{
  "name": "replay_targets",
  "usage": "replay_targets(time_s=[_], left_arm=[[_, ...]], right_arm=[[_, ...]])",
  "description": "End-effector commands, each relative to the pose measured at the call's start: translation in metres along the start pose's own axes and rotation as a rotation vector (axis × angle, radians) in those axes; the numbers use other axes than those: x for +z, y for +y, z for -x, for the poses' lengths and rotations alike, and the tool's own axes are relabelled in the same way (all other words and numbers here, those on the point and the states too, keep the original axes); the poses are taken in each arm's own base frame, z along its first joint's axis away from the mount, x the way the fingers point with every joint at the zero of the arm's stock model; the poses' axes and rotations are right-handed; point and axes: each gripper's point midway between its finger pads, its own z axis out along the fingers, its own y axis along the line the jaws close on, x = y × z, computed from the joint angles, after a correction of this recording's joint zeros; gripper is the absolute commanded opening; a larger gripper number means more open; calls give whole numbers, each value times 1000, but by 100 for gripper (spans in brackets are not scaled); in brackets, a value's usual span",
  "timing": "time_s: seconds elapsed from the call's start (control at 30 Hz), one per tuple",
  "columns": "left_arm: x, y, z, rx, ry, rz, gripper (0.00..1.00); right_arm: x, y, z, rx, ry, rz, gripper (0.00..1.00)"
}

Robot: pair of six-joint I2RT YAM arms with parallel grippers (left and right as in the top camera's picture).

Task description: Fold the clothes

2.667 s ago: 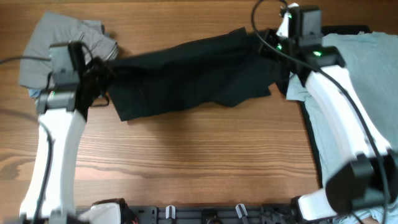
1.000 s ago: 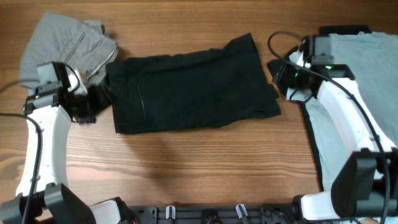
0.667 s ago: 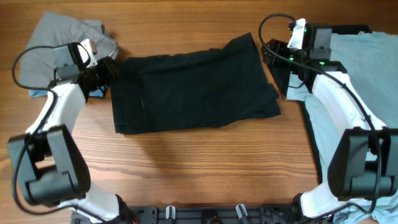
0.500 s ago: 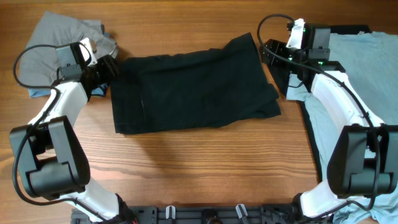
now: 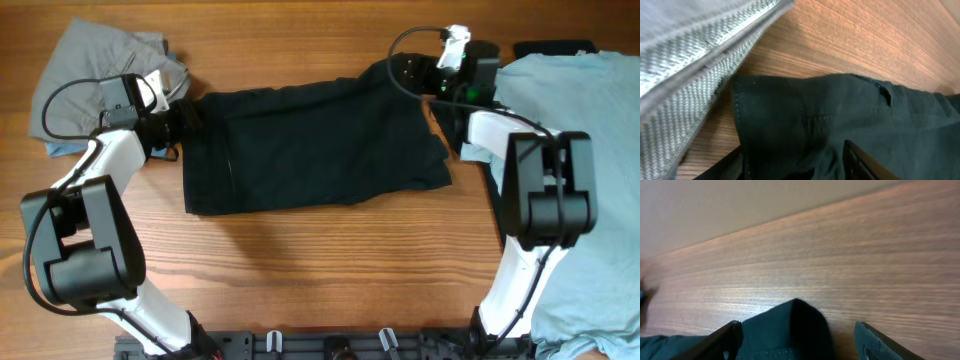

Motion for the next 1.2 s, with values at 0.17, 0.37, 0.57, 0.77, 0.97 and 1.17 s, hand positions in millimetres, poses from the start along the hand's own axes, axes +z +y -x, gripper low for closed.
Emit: replay_targets(time_s=[0.17,0.37,0.57,0.77,0.97,1.17], left_arm=[[4,-6,-4,7,17,-28,38],[1,-5,2,-24,-3,-33,8],[-39,-21,37,0,-130,-60,4],[-71,-41,49,34,-190,-76,4],[-143,-61,47,44,-261,-28,4],[-249,-50,-13,-14,-318,263,4]], right_arm=[[22,11,-25,-1,22,54,58],[4,35,-10,41,46,197,4],[-58,53,43,-15,43,98,4],[-94,66,64,-28,35,33,4],[-174,82,73,-45,74,-120,4],[-275,109,60,-37,104,-220,4]])
